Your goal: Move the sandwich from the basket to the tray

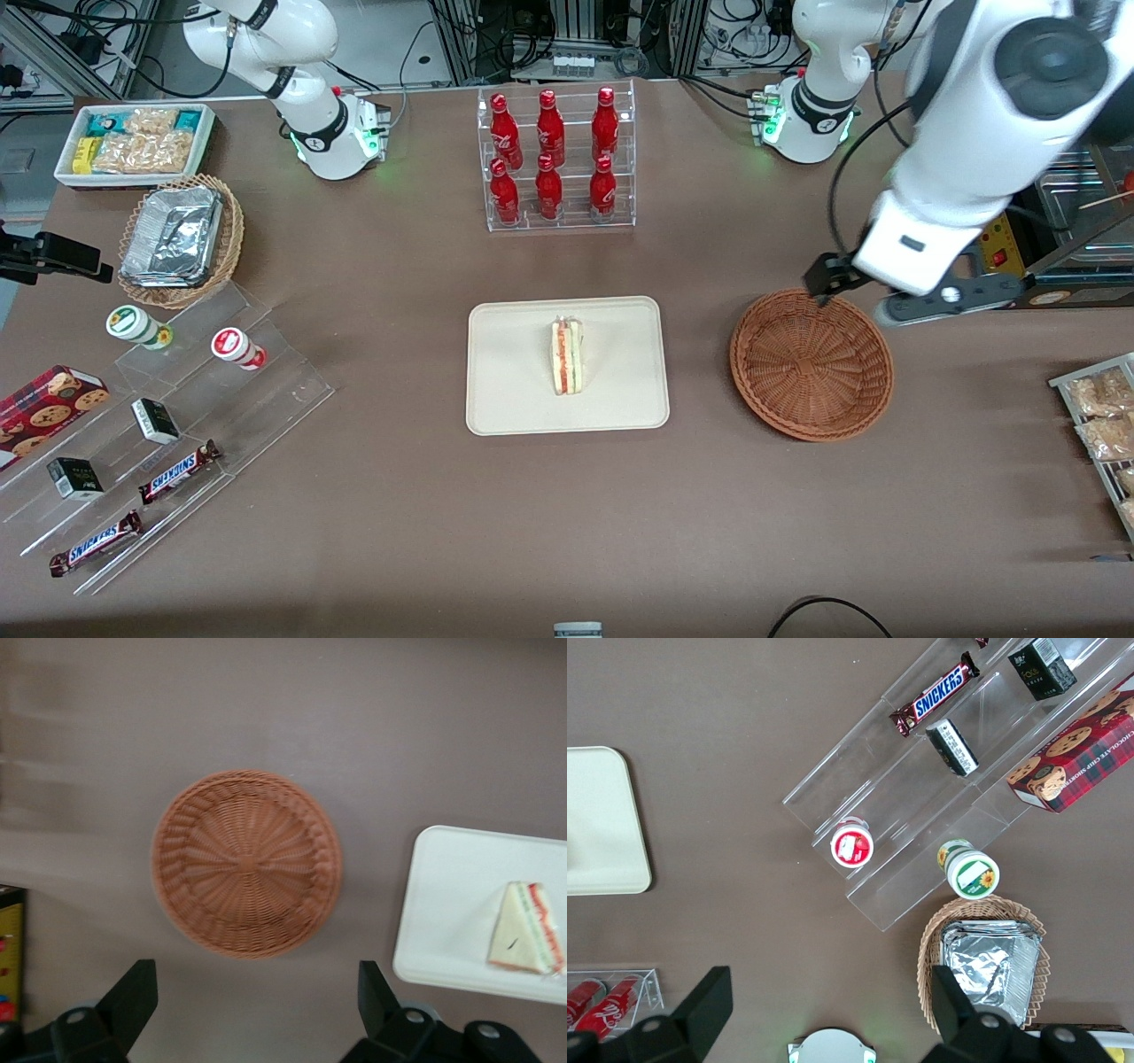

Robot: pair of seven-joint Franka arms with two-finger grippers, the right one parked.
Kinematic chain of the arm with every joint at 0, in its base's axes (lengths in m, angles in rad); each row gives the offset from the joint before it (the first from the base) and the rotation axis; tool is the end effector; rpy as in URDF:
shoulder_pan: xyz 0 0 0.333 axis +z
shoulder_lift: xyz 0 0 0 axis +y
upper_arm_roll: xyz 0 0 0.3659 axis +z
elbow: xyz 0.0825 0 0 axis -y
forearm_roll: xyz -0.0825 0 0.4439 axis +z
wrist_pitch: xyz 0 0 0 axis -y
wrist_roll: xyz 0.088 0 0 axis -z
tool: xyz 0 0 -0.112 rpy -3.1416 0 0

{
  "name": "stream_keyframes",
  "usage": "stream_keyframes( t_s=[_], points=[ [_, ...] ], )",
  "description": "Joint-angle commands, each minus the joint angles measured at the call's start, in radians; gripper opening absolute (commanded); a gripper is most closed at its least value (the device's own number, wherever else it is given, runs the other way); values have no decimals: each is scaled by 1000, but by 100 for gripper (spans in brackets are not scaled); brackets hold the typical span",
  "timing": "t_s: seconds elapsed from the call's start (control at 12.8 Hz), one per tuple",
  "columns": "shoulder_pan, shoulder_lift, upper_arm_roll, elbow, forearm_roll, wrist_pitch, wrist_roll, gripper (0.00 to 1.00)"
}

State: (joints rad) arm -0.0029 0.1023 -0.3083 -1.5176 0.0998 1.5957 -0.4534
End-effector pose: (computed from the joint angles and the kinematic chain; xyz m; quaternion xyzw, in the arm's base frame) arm 0.6259 -0.1789 0.6383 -0.9969 -0.0699 -0.0038 0.0355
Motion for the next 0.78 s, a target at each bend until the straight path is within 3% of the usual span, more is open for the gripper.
stream_keyframes(
  t_s=[0.0, 0.7],
  points=[
    [-78, -68, 148, -50, -34, -25, 120, 100],
    [-66, -176, 284, -142, -75, -36, 341, 100]
  ],
)
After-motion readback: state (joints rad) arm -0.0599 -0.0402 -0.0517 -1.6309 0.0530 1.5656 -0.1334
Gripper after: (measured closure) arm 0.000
